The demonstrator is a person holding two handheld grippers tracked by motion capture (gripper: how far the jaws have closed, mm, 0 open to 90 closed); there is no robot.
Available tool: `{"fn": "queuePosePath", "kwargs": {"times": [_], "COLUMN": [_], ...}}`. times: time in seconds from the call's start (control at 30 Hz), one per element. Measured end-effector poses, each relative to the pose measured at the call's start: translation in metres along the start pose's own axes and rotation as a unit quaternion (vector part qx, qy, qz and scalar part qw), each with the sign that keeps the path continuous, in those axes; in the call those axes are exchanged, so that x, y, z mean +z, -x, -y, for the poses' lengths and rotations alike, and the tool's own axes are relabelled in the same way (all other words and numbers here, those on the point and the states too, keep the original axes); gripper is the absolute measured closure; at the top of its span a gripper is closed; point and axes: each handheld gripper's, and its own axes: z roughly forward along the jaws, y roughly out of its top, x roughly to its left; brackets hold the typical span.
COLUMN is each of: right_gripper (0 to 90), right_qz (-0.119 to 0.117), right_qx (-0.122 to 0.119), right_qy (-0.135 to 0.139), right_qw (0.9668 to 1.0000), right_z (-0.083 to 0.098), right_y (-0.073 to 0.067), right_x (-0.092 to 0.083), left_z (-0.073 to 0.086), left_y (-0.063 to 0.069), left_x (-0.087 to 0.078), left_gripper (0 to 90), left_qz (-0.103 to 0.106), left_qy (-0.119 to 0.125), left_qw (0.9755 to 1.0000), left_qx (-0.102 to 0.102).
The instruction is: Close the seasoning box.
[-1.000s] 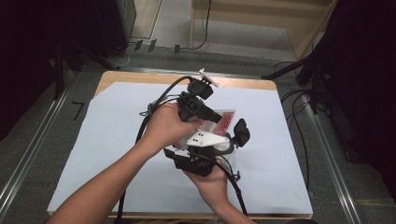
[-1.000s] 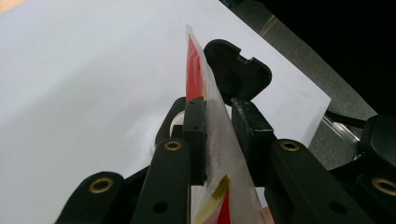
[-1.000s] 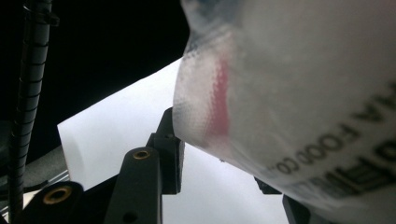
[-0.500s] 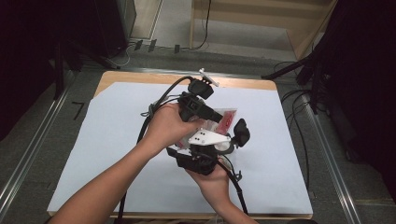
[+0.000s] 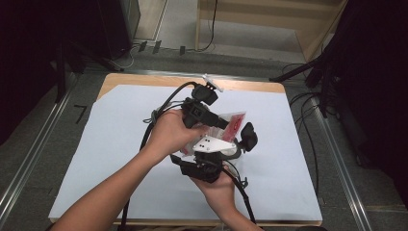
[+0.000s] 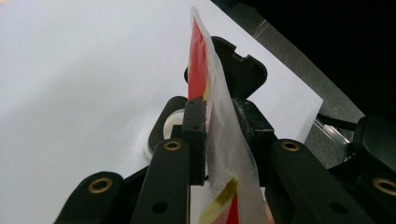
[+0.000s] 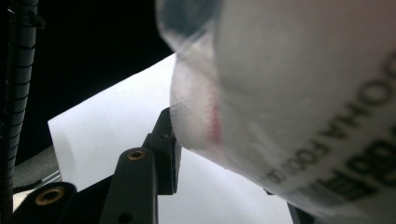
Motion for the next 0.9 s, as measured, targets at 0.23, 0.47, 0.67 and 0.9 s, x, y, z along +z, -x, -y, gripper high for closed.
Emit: {"fn": "queuePosePath", "kwargs": {"times": [0.23,0.47,0.67,0.9], "right_gripper": [61.1,62.7,63.8,63.9], "right_qz": [-0.006,-0.002,-0.025,-0.015], "right_qx": [0.003,0.019,0.047,0.049], "right_qy": [0.008,0.019,0.031,0.033], "right_qw": [0.9999,0.9996,0.9981,0.9981], "right_z": [-0.004,-0.011,-0.012,-0.014], "right_y": [-0.002,0.001,0.001,0.001], "right_x": [-0.002,-0.009,-0.011,-0.013], "left_z": [-0.005,-0.015,-0.024,-0.029], "left_y": [0.003,0.011,0.010,0.009], "left_x": [-0.004,-0.001,0.005,0.005], "left_gripper": [77.7,77.1,77.0,76.6], "left_qz": [-0.007,-0.017,-0.017,-0.009], "left_qy": [-0.007,-0.006,-0.038,-0.042], "left_qw": [0.9999,0.9998,0.9991,0.9991], "left_qx": [-0.004,0.004,-0.001,-0.007]}}
